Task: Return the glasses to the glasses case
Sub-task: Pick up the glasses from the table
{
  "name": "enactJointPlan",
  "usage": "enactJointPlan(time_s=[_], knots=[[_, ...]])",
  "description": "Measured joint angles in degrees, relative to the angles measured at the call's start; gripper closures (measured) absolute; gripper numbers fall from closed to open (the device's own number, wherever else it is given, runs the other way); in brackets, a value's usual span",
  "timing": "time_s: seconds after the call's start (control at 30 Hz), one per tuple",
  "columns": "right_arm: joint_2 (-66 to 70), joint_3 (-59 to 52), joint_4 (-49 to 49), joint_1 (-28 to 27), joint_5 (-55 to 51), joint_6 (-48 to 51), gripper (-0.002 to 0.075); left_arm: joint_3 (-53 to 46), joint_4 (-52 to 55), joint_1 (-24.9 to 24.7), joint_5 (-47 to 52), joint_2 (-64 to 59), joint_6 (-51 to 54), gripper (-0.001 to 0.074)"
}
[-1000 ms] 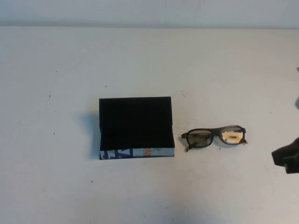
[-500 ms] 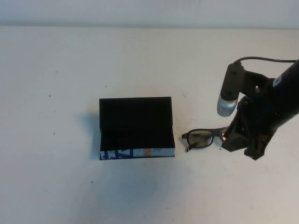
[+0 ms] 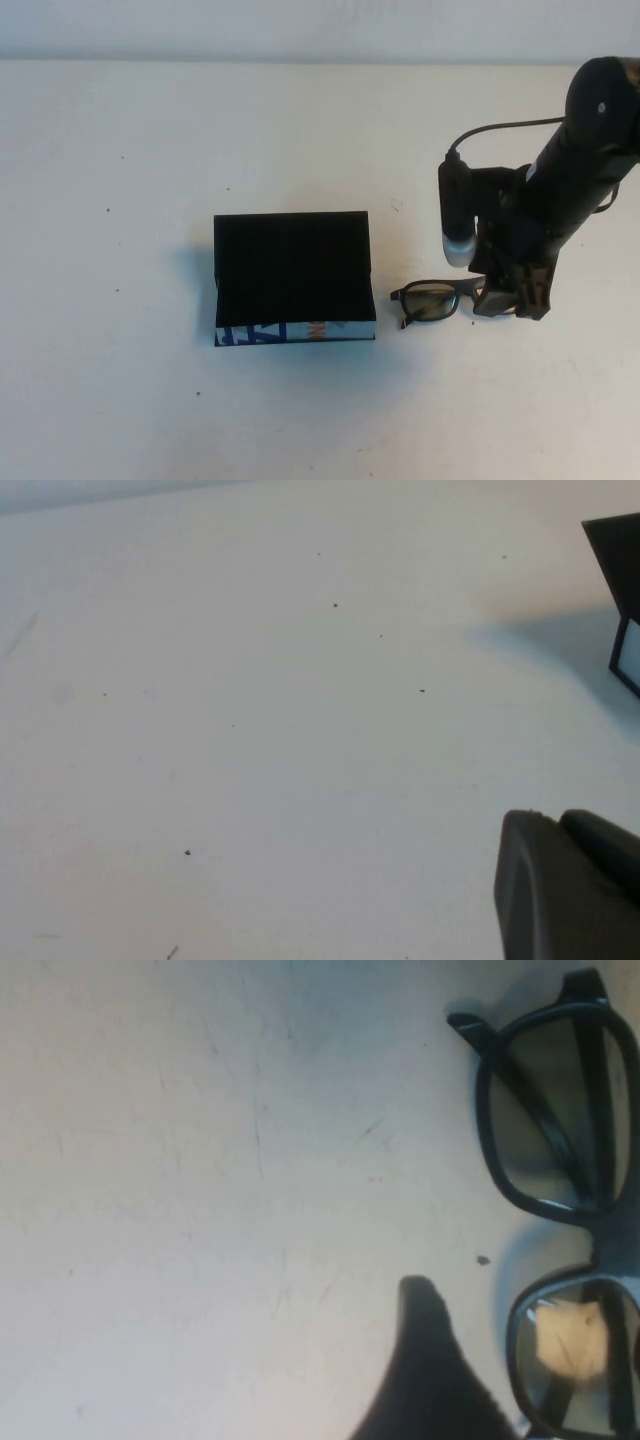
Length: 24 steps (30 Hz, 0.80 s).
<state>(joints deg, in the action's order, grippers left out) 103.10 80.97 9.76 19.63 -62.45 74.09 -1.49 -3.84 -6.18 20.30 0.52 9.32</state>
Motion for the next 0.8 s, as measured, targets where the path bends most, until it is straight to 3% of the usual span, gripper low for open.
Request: enactJointPlan(time_s=[0.8], knots=[[7.9, 5.6, -1.9, 1.7, 0.9, 1.5, 0.0342, 0.0, 0.0, 0.0, 0.0, 0.0, 0.0, 0.0736]])
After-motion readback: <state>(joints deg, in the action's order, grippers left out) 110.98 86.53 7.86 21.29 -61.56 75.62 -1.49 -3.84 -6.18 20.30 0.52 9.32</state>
